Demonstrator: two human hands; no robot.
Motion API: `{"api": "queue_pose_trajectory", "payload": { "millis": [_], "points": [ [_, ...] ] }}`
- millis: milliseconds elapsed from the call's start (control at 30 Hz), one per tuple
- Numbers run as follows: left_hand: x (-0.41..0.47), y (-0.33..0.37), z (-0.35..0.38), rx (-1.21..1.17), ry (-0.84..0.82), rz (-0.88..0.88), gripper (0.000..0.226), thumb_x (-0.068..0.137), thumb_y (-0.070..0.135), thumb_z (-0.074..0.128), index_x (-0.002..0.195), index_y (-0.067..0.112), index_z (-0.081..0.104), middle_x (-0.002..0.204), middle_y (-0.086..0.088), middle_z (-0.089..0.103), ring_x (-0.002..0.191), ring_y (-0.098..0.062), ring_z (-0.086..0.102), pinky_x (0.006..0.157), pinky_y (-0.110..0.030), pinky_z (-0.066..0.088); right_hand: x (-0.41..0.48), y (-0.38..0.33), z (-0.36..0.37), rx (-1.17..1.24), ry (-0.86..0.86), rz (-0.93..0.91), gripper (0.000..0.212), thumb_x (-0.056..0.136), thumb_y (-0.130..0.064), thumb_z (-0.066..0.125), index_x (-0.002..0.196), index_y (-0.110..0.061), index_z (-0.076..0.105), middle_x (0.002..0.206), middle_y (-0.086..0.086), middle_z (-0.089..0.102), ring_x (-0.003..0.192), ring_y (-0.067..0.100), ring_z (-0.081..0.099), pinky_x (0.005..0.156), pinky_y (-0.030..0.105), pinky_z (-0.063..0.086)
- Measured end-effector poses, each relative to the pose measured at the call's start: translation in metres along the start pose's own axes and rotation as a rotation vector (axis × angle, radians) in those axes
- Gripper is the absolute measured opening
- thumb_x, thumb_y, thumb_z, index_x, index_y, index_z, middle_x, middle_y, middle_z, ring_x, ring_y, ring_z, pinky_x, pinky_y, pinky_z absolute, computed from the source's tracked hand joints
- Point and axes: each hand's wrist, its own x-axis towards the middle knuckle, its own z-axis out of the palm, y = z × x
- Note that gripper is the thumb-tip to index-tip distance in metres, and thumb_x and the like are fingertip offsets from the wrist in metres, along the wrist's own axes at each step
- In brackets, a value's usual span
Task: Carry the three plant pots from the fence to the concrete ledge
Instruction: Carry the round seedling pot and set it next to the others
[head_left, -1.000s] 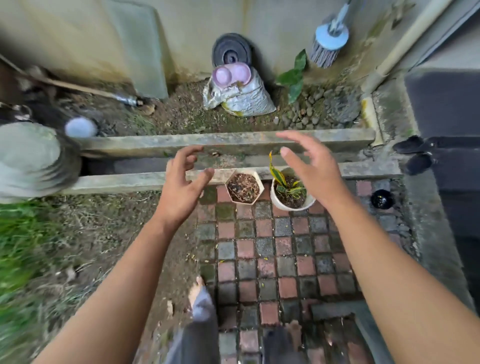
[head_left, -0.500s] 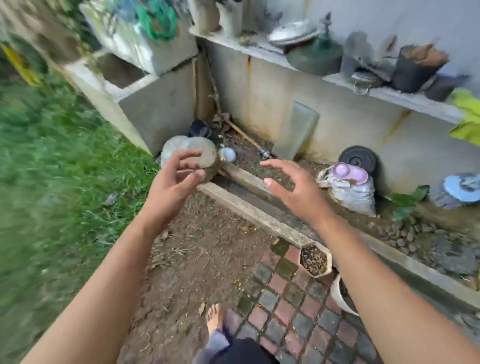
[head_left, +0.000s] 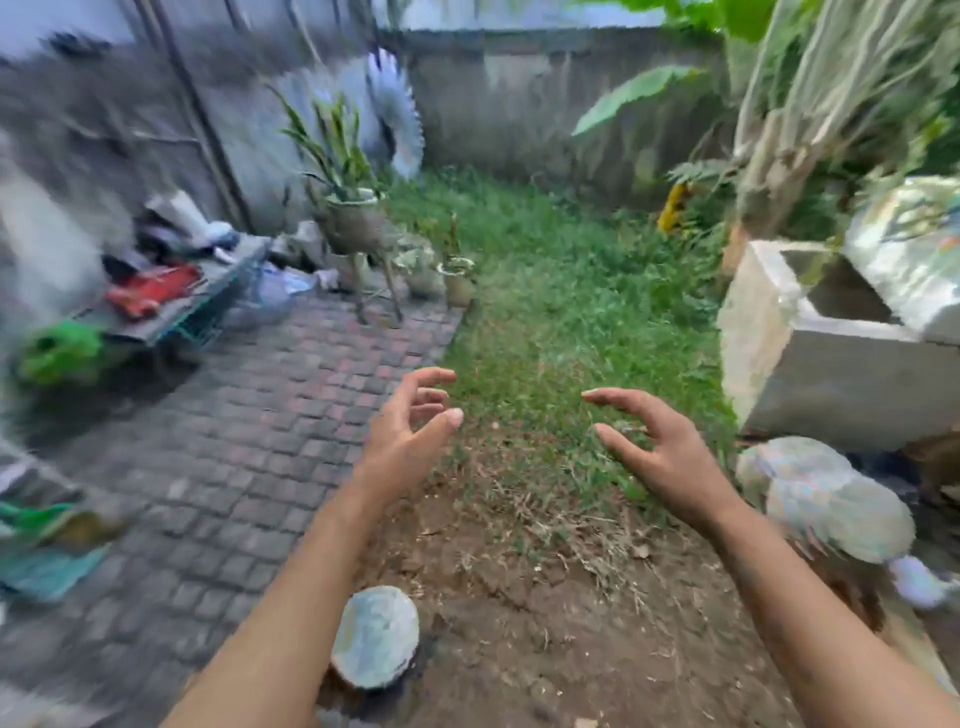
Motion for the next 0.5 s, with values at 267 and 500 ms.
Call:
{"api": "queue_pose_trajectory", "payload": {
  "millis": [267, 500],
  "points": [
    [-0.044, -0.097, -0.283, 0.054, 0.498, -0.129, 0.047, 0.068, 0.063, 0.066, 0.114, 0.065, 0.054, 0.120, 0.014, 0.060, 0.117, -0.005, 0.061, 0.090, -0.026, 0.050, 0.160, -0.136, 0.252, 0.095, -0.338, -0.238, 0.034, 0.099, -0.015, 0.075, 0.125, -0.035, 0.070, 0.133, -0.012, 0.070, 0.126, 0.000, 0.061, 0.107, 0.021, 0.043],
    [-0.054, -0.137, -0.460, 0.043, 0.671, -0.175, 0.051, 0.067, 0.060, 0.067, 0.116, 0.060, 0.054, 0.121, 0.010, 0.056, 0.116, -0.001, 0.058, 0.096, -0.028, 0.049, 0.257, -0.233, 0.429, 0.159, -0.483, -0.297, 0.026, 0.100, -0.016, 0.074, 0.123, -0.028, 0.071, 0.134, -0.003, 0.069, 0.131, 0.017, 0.058, 0.113, 0.040, 0.046]
  ]
}}
